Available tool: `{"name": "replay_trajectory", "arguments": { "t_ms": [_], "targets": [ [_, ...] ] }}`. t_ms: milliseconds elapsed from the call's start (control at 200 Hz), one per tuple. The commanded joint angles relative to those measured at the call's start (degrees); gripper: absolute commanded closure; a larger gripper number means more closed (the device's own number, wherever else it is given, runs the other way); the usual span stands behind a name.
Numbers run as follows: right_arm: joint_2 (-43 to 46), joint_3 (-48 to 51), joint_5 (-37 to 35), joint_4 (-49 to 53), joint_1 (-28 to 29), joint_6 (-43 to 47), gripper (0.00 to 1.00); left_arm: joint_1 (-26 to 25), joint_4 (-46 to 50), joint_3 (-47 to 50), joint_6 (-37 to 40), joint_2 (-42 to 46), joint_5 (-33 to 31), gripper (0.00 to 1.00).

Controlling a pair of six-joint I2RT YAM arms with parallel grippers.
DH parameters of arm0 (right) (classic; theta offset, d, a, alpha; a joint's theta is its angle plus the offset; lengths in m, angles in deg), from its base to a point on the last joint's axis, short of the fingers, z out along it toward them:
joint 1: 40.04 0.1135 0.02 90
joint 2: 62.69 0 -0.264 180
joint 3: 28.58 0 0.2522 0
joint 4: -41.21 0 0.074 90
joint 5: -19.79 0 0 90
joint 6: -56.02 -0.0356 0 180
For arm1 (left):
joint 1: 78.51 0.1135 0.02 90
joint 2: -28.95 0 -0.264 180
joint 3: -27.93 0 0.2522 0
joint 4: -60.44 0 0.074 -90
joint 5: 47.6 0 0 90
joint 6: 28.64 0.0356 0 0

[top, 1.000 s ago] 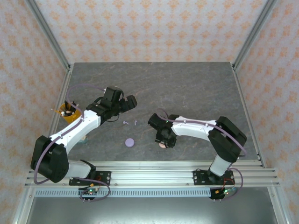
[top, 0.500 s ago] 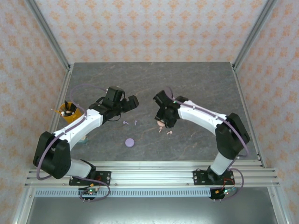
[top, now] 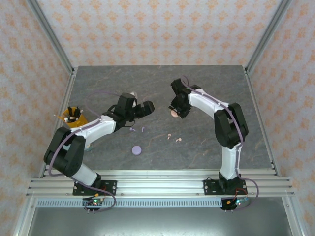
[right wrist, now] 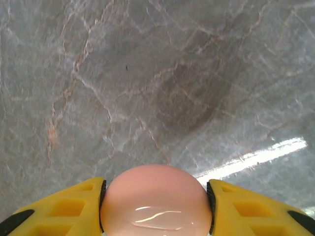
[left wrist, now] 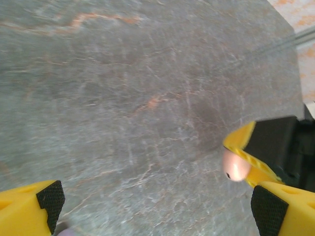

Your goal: Insert the wireless bluetooth earbuds into the charging case

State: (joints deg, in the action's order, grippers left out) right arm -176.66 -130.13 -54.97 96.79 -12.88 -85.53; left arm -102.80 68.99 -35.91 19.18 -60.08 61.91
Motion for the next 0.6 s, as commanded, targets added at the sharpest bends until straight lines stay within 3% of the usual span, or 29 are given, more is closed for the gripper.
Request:
{"name": "replay_trajectory", "arguments": {
  "t_ms": [0,240,596],
  "targets": [
    [-1.4,-2.8,1.6,-0.4,-1.3,-0.1,0.53,-1.3,-10.0,0.3,-0.2,-2.5,3.6,0.00],
    [-1.7,-3.5,5.4,-2.9,-3.4,-2.3,0.53,-3.4,-19.4,-1.3,-0.2,-8.7,5.8,0.02],
    [-2.1,-5.2,10.9,-6.8,-3.8,-7.1,0.53,-4.5,-28.7,-4.9,-1.1,-16.8,8.5,0.15]
  ]
}}
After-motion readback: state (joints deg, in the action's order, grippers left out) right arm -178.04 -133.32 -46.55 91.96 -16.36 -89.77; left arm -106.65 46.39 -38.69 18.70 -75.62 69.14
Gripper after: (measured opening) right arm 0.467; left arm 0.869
